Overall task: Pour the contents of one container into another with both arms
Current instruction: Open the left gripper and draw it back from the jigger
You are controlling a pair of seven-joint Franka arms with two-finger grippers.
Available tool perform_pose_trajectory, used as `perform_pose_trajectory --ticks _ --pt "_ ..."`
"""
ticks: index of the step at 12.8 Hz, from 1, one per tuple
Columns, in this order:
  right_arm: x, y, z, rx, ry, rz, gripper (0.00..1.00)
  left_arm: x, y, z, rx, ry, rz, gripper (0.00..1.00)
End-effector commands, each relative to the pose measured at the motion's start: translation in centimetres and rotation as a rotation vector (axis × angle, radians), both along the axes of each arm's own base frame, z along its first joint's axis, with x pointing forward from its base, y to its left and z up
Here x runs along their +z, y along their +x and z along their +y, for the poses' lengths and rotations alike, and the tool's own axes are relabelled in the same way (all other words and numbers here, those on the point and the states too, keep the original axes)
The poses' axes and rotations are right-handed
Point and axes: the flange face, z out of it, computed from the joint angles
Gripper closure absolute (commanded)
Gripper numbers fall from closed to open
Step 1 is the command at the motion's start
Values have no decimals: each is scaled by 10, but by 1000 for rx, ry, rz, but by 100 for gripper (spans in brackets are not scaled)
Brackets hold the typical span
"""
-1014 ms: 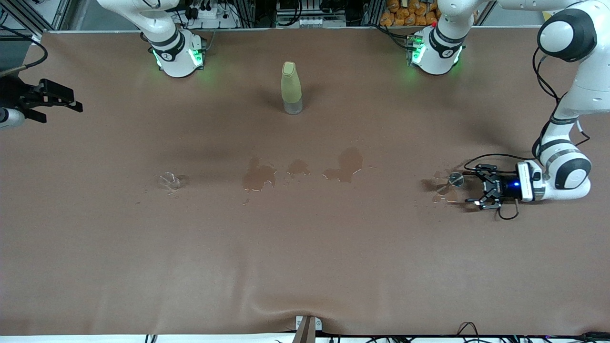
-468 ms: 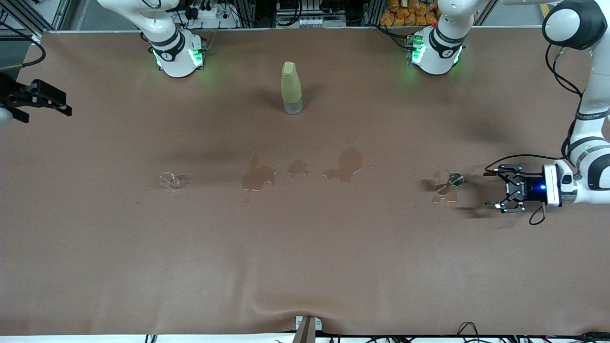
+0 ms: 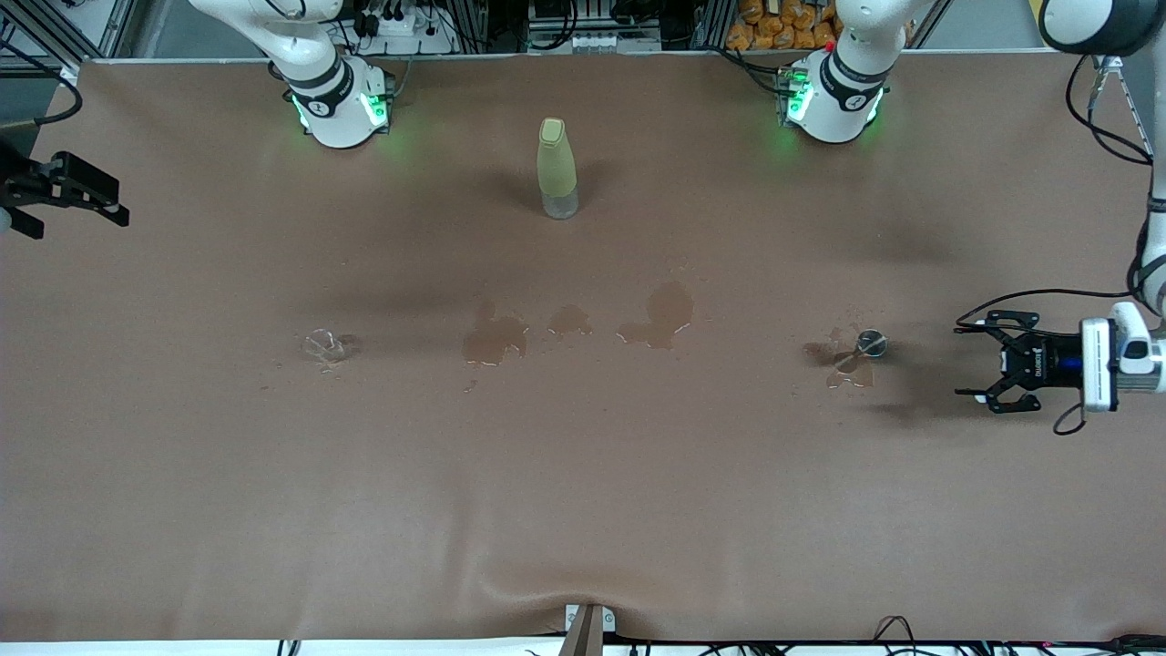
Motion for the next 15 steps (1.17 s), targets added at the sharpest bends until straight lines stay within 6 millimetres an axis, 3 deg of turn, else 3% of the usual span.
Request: perform_pose_trajectory --ticks 1,3,9,14,15 --pt "8 -1 -5 -51 -17 -2 0 52 5 -30 2 141 69 0" --pt "9 -1 -3 -150 -32 -6 0 81 16 -48 22 222 107 0" --pt "9 -1 -18 -151 -25 -8 0 149 30 -111 151 454 220 0" --pt "8 -1 -19 -147 -22 -12 0 175 30 -140 272 525 329 0" --pt "8 -1 -19 -147 -22 -12 0 187 28 -153 288 545 343 0"
